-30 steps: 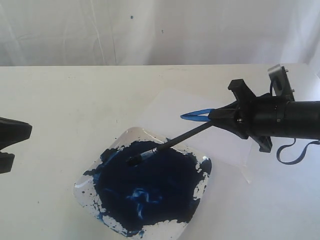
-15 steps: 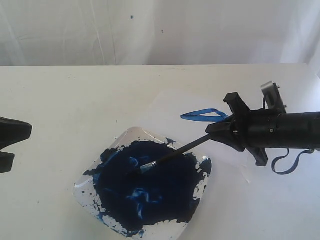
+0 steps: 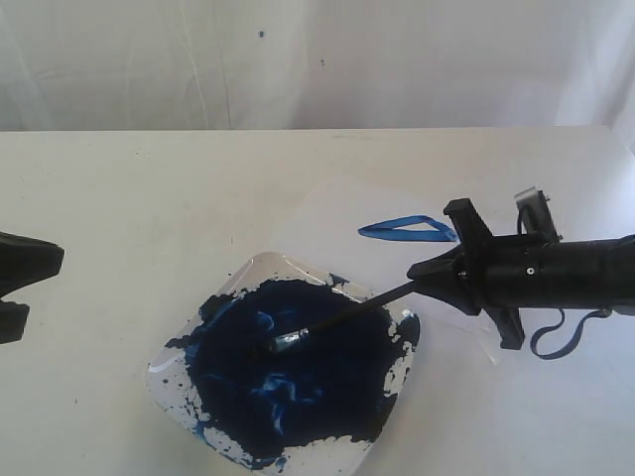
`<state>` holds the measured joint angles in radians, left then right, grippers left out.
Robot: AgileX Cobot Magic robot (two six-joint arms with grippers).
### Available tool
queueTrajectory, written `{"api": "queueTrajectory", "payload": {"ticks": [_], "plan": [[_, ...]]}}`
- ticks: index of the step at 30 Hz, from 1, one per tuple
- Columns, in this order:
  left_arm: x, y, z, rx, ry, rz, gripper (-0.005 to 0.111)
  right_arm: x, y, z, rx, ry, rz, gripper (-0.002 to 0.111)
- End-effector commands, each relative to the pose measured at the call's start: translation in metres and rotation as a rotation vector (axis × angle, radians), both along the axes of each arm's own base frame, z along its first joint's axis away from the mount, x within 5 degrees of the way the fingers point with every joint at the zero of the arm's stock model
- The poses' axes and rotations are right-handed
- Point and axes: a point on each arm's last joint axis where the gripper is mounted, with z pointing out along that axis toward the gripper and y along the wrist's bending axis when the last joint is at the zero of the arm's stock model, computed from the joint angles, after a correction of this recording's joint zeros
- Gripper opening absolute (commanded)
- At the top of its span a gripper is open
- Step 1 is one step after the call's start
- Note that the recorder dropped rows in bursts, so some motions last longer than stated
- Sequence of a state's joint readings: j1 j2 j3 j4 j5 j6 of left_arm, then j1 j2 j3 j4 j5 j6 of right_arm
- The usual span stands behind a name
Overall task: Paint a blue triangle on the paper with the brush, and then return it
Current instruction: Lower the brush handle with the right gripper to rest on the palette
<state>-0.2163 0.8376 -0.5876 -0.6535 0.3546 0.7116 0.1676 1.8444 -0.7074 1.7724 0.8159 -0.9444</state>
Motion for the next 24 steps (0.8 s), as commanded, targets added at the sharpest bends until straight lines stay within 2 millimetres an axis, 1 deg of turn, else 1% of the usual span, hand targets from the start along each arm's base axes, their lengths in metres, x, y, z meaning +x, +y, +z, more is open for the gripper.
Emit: {"api": "queueTrajectory", "payload": {"ticks": [1,9,17,24], "plan": [[-0.0029,-0.0015,-0.0003,-0.019,0.005,-0.007,0.000,-0.0007,-0.0011,-0.0070,-0.052,-0.002,0.020,0.000],[-0.0029,-0.0015,-0.0003,-0.019,0.005,-0.007,0.000,0.0007,-0.0039,-0.0097,-0.087,0.011,-0.009,0.000],[-0.0029,-0.0015,-0.0003,-0.019,0.005,-0.007,0.000,0.0029,-0.0087,-0.0140,-0.118,0.082,-0.099,0.000],[-0.0029,-0.0015,-0.0003,-0.019,0.005,-0.007,0.000,0.0047,-0.0093,-0.0137,-0.102,0.131,-0.150,0.000]]}}
